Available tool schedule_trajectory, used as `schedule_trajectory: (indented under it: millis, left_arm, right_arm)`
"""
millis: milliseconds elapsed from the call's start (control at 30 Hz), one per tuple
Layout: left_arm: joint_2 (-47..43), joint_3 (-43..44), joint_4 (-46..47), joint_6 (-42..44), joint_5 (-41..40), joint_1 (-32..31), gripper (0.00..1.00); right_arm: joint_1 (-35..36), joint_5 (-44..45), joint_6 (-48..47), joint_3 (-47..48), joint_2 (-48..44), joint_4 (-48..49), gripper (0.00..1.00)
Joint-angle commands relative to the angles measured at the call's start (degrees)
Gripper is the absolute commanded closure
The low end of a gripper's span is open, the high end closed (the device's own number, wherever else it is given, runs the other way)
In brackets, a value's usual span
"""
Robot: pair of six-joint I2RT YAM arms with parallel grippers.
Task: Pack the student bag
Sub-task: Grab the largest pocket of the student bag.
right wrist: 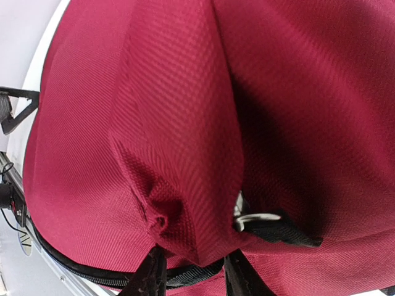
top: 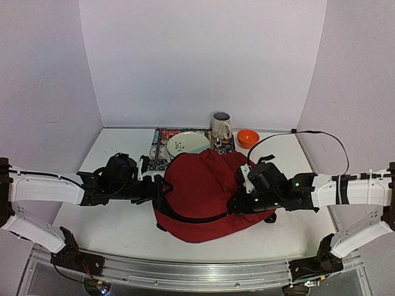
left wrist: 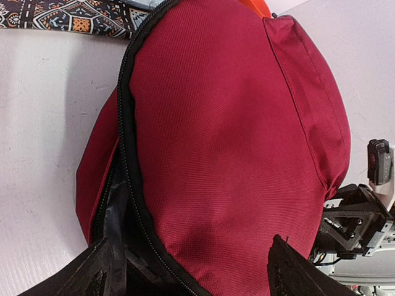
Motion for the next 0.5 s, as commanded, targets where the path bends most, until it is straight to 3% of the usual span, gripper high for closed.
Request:
schedule_trajectory:
  millis: [0, 267, 467]
  left_arm:
    - [0.2, -0.5, 2.4, -0.6, 0.7, 0.2, 0.13]
    - [0.5, -0.3, 2.5, -0.8, 1.1, 0.2, 0.14]
    - [1.4, -0.4, 3.2, -1.0, 2.0, 0.3, 0.16]
  right_arm:
    - [0.0, -1.2, 1.3, -1.0, -0.2, 0.0, 0.68]
    - [-0.1, -3.3, 0.8, -0.8, -0.5, -0.1, 0.71]
    - [0.1, -6.7, -0.9, -0.1, -1.3, 2.8, 0.99]
